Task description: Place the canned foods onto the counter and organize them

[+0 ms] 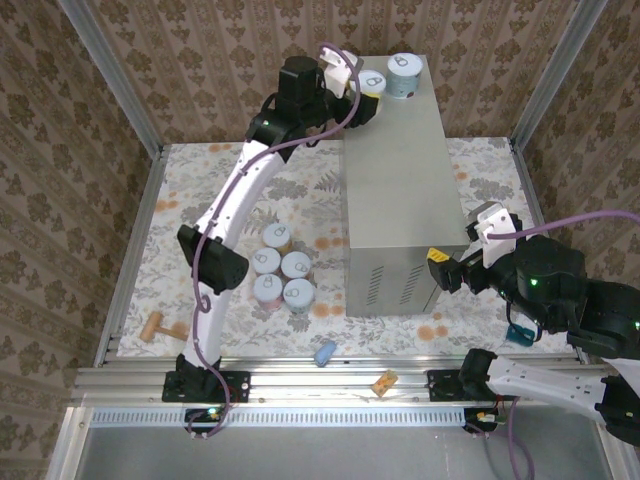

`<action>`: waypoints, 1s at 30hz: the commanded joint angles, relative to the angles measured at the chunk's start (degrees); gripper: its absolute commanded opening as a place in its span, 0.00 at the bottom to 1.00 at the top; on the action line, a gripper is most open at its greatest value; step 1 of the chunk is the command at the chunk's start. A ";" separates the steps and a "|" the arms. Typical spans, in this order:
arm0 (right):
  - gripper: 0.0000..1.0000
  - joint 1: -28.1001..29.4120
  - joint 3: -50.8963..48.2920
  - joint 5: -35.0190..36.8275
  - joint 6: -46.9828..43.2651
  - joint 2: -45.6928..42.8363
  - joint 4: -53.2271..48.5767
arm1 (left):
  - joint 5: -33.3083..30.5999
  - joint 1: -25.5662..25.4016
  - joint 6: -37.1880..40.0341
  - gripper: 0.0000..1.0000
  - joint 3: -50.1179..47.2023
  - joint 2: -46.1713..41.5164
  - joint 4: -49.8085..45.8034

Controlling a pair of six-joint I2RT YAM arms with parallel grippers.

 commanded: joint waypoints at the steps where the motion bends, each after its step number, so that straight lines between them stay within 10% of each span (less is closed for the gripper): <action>1: 1.00 -0.27 -0.56 1.19 1.26 -0.45 0.64 | -0.01 0.93 -0.07 0.72 0.83 3.31 -0.20; 30: 1.00 -0.27 -0.06 1.01 0.91 0.89 1.66 | -3.39 2.77 -1.00 0.78 1.44 9.27 6.85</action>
